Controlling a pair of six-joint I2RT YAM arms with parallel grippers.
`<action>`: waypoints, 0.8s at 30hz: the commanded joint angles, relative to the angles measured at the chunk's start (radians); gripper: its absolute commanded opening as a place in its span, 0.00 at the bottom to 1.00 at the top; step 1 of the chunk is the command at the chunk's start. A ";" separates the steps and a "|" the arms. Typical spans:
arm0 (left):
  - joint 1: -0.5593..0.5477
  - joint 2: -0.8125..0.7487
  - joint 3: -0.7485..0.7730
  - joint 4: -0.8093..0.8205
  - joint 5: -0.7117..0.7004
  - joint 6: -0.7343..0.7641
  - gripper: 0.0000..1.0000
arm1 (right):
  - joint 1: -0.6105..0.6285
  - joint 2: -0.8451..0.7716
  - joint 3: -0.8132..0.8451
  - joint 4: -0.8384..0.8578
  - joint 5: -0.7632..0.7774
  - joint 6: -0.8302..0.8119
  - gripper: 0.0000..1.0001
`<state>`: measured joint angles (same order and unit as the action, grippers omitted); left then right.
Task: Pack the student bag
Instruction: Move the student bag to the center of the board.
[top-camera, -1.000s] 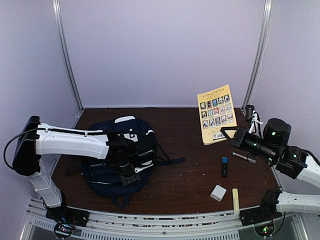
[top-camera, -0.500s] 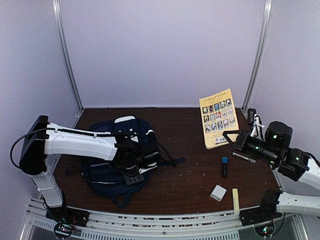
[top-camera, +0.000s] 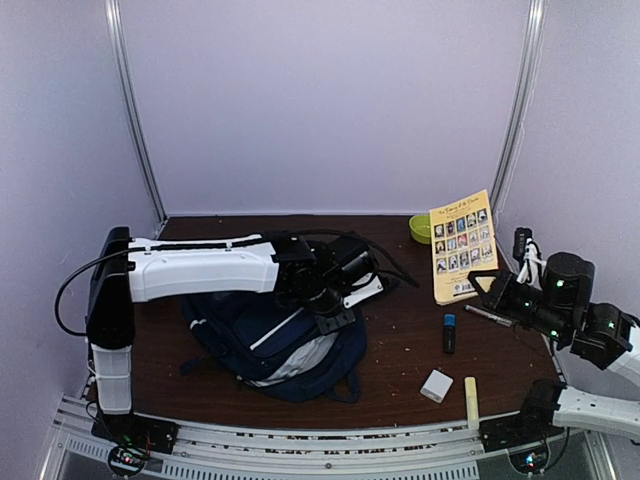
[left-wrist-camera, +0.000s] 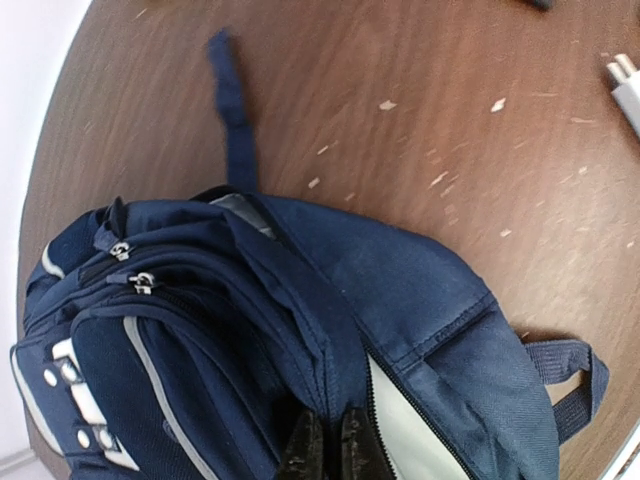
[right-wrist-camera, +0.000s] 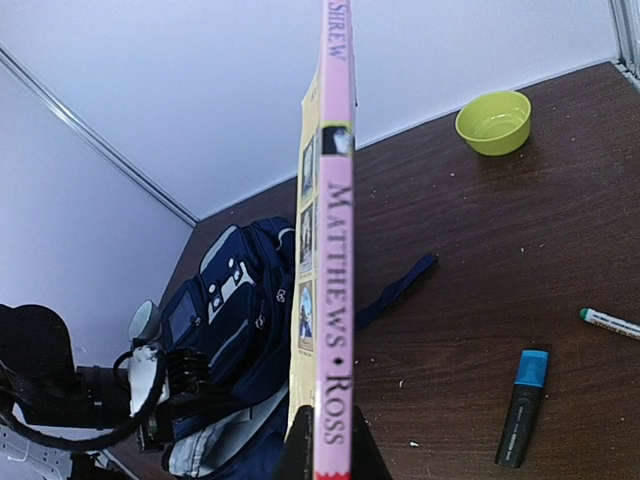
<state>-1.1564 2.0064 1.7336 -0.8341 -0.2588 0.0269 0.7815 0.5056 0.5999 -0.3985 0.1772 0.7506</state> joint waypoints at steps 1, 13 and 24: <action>-0.038 0.040 0.087 0.088 0.119 0.108 0.00 | 0.001 -0.062 0.039 -0.072 0.077 -0.015 0.01; -0.039 -0.066 0.051 -0.018 0.191 0.008 0.61 | 0.001 -0.039 0.043 -0.090 0.065 -0.036 0.00; -0.043 -0.137 -0.130 -0.047 0.342 -0.084 0.40 | -0.001 0.002 0.018 -0.029 0.031 -0.016 0.00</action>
<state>-1.1950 1.8496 1.6520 -0.8917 -0.0135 -0.0135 0.7811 0.4969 0.6128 -0.4900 0.2203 0.7292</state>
